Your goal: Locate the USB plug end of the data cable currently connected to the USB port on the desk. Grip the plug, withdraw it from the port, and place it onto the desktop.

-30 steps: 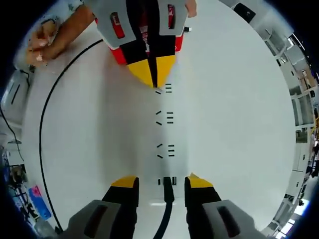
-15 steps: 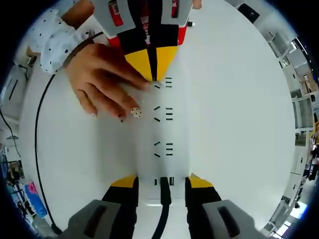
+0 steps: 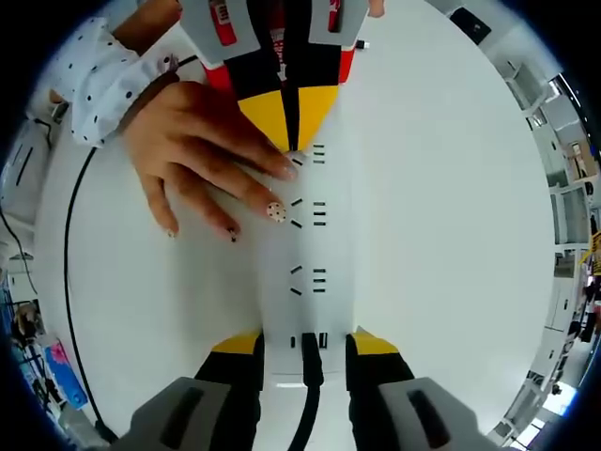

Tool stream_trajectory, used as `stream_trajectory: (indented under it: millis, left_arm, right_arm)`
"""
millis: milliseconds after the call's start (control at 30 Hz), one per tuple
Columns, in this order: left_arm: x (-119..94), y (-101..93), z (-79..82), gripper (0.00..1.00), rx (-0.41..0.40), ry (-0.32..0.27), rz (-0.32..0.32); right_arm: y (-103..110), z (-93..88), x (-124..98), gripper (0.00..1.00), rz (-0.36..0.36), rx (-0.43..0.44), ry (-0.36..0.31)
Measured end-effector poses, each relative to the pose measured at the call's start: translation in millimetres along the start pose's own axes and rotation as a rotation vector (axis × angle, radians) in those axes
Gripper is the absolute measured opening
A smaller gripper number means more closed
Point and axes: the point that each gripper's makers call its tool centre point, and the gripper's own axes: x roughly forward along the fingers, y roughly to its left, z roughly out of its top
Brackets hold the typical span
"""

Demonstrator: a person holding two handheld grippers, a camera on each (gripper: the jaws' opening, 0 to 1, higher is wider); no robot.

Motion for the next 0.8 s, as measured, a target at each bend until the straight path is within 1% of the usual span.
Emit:
stream_trajectory:
  millis: [167, 400, 533, 600, 800]
  left_arm:
    - [-0.2, -0.7, -0.5, 0.02, 0.0, 0.001, 0.0]
    - [0.0, -1.3, -1.1, 0.02, 0.0, 0.002, 0.001]
    - [0.1, -1.5, -1.0, 0.02, 0.0, 0.001, 0.0]
    - [0.2, -1.5, -1.3, 0.02, 0.0, 0.004, 0.0]
    - [0.3, -1.2, -1.0, 0.02, 0.0, 0.002, 0.0]
  right_arm:
    - [1.9, 0.2, -1.1, 0.36, 0.005, -0.002, -0.002]
    - [4.1, -1.6, -2.1, 0.31, 0.014, 0.0, -0.003]
    - [-0.1, -1.9, -5.0, 0.26, -0.002, 0.022, -0.007]
    - [-0.7, -0.9, -5.6, 0.24, -0.01, 0.014, -0.005]
    - [-0.5, 2.9, -3.5, 0.23, -0.011, 0.005, -0.004]
